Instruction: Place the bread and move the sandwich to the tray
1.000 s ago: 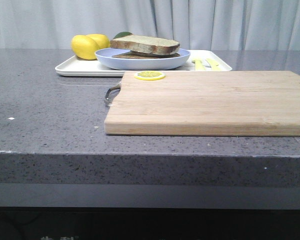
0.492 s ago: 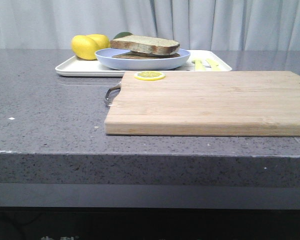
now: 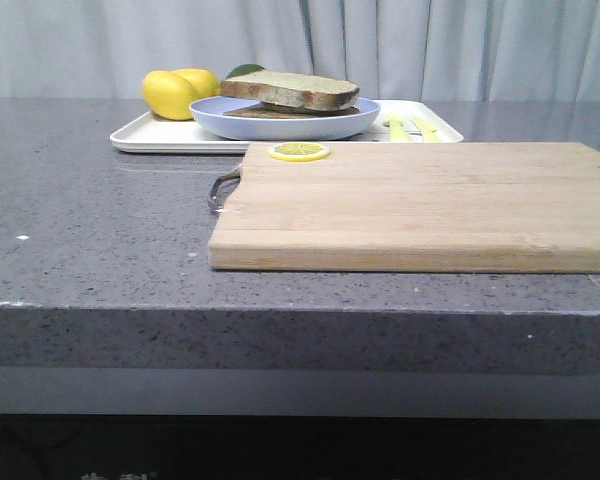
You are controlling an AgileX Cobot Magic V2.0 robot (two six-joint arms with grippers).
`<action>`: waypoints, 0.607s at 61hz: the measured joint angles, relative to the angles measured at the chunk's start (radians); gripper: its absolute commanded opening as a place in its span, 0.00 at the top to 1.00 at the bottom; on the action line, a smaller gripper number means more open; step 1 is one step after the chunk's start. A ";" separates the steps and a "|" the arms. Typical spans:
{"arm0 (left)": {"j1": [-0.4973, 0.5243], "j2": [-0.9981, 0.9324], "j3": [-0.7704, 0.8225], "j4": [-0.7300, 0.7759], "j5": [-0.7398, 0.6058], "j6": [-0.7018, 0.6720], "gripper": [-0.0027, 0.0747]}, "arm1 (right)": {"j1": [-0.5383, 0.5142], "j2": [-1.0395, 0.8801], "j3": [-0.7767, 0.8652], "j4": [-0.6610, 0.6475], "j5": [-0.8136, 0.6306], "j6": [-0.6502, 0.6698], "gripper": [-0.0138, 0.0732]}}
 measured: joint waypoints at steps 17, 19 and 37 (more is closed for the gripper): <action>0.000 0.000 0.012 -0.005 0.000 0.000 0.99 | 0.000 0.000 0.000 0.000 0.000 0.000 0.91; 0.000 0.000 0.014 -0.005 0.000 0.000 0.99 | 0.000 0.000 0.000 0.000 0.000 0.000 0.91; 0.000 0.000 0.020 -0.005 0.000 0.000 0.99 | 0.000 0.000 0.000 0.000 0.000 0.000 0.91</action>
